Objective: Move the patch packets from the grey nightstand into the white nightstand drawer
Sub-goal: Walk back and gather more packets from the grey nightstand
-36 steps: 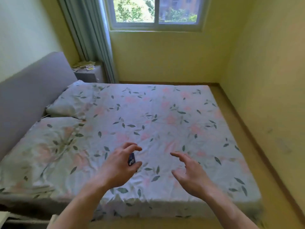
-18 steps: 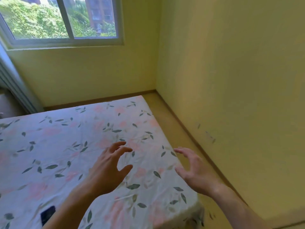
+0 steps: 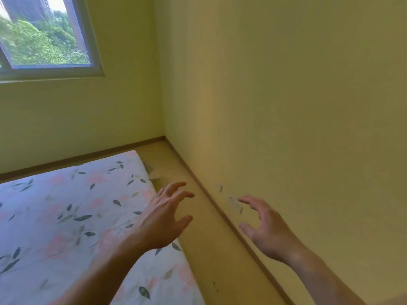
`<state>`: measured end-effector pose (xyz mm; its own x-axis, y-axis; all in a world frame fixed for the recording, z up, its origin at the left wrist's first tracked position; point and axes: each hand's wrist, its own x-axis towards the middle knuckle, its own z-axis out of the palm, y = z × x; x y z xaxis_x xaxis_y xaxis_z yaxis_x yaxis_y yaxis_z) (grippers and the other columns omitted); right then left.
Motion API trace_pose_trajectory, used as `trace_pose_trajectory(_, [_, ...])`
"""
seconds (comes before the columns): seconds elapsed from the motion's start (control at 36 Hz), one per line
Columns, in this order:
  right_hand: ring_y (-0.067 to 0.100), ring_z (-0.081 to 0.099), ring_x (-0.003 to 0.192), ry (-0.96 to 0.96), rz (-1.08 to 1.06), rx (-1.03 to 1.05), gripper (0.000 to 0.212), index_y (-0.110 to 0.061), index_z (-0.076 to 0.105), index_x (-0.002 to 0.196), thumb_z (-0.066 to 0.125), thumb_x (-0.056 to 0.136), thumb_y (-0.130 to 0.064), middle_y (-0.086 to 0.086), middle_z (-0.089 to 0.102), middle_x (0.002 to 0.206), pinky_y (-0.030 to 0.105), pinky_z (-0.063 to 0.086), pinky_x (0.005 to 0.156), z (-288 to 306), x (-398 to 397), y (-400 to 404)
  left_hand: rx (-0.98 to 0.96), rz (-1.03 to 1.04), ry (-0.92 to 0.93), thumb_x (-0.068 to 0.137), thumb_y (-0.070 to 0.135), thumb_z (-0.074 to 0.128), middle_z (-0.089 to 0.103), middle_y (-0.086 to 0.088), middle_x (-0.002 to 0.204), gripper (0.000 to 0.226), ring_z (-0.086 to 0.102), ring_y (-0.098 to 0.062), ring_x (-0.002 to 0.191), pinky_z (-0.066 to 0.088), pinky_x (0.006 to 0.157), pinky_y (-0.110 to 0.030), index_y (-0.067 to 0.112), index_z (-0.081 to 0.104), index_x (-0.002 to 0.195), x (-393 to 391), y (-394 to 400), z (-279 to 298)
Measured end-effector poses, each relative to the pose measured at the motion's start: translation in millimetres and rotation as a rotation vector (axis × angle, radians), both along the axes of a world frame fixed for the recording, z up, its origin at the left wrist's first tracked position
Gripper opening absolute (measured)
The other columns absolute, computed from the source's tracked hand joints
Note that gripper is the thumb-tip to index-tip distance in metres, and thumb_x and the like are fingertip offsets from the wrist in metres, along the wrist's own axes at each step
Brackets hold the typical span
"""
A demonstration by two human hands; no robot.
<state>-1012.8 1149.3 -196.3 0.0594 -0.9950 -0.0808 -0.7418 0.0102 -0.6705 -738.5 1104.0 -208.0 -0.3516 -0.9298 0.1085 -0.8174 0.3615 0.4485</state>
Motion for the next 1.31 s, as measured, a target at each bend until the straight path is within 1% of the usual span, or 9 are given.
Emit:
trace_pose_trajectory(0.14, [-0.006, 0.040, 0.131, 0.003, 0.076, -0.033, 0.055, -0.040, 0.047, 0.143, 0.069, 0.094, -0.026, -0.026, 0.042, 0.144, 0.020, 0.032, 0.116, 2.4, -77.7, -63.2, -0.022, 0.089, 0.037, 0.090, 0.051, 0.064, 0.021, 0.018, 0.160, 0.055, 0.025, -0.012, 0.147, 0.033, 0.118, -0.040, 0.046, 0.043, 0.140, -75.5, -50.4, -2.9])
trace_pose_trajectory(0.22, [-0.008, 0.041, 0.128, 0.006, 0.123, -0.025, 0.056, -0.037, 0.050, 0.143, 0.071, 0.093, -0.024, -0.026, 0.044, 0.142, 0.017, 0.031, 0.113, 7.6, -123.6, -100.3, -0.016, 0.164, 0.059, 0.090, 0.052, 0.064, 0.022, 0.019, 0.159, 0.055, 0.026, -0.011, 0.146, 0.032, 0.117, -0.038, 0.045, 0.044, 0.141, -115.8, -75.1, -3.0])
trace_pose_trajectory(0.36, [-0.008, 0.040, 0.129, 0.024, 0.213, -0.039, 0.056, -0.037, 0.050, 0.143, 0.070, 0.093, -0.022, -0.023, 0.042, 0.145, 0.012, 0.027, 0.112, 13.5, -166.0, -159.0, -0.019, 0.259, 0.075, 0.089, 0.053, 0.065, 0.023, 0.020, 0.159, 0.055, 0.028, -0.010, 0.145, 0.032, 0.117, -0.036, 0.046, 0.044, 0.140, -149.6, -103.8, -3.8])
trace_pose_trajectory(0.44, [-0.006, 0.040, 0.134, 0.003, 0.281, -0.058, 0.057, -0.038, 0.049, 0.143, 0.070, 0.093, -0.024, -0.023, 0.042, 0.148, 0.018, 0.029, 0.116, 14.0, -172.4, -201.4, -0.016, 0.340, 0.055, 0.089, 0.054, 0.065, 0.022, 0.018, 0.160, 0.056, 0.031, -0.014, 0.145, 0.032, 0.118, -0.038, 0.046, 0.042, 0.140, -153.1, -117.7, -4.6])
trace_pose_trajectory(0.61, [-0.004, 0.040, 0.136, -0.046, 0.471, -0.060, 0.058, -0.038, 0.047, 0.145, 0.070, 0.093, -0.025, -0.022, 0.043, 0.150, 0.016, 0.028, 0.114, 13.9, -135.6, -286.9, -0.020, 0.560, 0.023, 0.090, 0.052, 0.066, 0.023, 0.019, 0.160, 0.058, 0.032, -0.014, 0.144, 0.031, 0.117, -0.036, 0.045, 0.041, 0.142, -125.8, -133.5, 0.1])
trace_pose_trajectory(0.72, [-0.010, 0.037, 0.132, -0.048, 0.601, -0.073, 0.059, -0.039, 0.045, 0.145, 0.070, 0.093, -0.027, -0.024, 0.041, 0.149, 0.011, 0.026, 0.111, 17.6, -100.5, -345.1, -0.009, 0.687, 0.009, 0.088, 0.054, 0.066, 0.025, 0.019, 0.160, 0.061, 0.035, -0.015, 0.143, 0.033, 0.116, -0.039, 0.046, 0.040, 0.142, -95.9, -161.9, -2.6])
trace_pose_trajectory(0.83, [-0.020, 0.033, 0.128, -0.048, 0.669, -0.098, 0.059, -0.044, 0.045, 0.143, 0.070, 0.093, -0.028, -0.026, 0.038, 0.149, 0.000, 0.020, 0.106, 20.7, -71.1, -418.2, -0.024, 0.765, 0.031, 0.087, 0.053, 0.068, 0.027, 0.018, 0.159, 0.062, 0.034, -0.017, 0.144, 0.034, 0.117, -0.041, 0.046, 0.041, 0.142, -68.8, -218.5, -6.6])
trace_pose_trajectory(1.03, [-0.002, 0.035, 0.140, -0.051, 0.675, -0.134, 0.060, -0.042, 0.043, 0.146, 0.070, 0.094, -0.029, -0.022, 0.038, 0.154, 0.024, 0.030, 0.119, 30.8, -7.9, -557.1, -0.066, 0.797, 0.061, 0.088, 0.051, 0.069, 0.027, 0.019, 0.159, 0.062, 0.033, -0.012, 0.144, 0.035, 0.117, -0.039, 0.045, 0.041, 0.142, -13.9, -355.0, 2.8])
trace_pose_trajectory(1.31, [-0.003, 0.037, 0.138, -0.098, 0.668, -0.140, 0.060, -0.045, 0.044, 0.145, 0.071, 0.093, -0.030, -0.024, 0.040, 0.152, 0.025, 0.032, 0.118, 39.0, 54.7, -738.1, -0.123, 0.718, 0.043, 0.089, 0.049, 0.068, 0.027, 0.022, 0.157, 0.058, 0.032, -0.008, 0.142, 0.035, 0.116, -0.033, 0.046, 0.041, 0.140, 45.0, -542.8, 36.8])
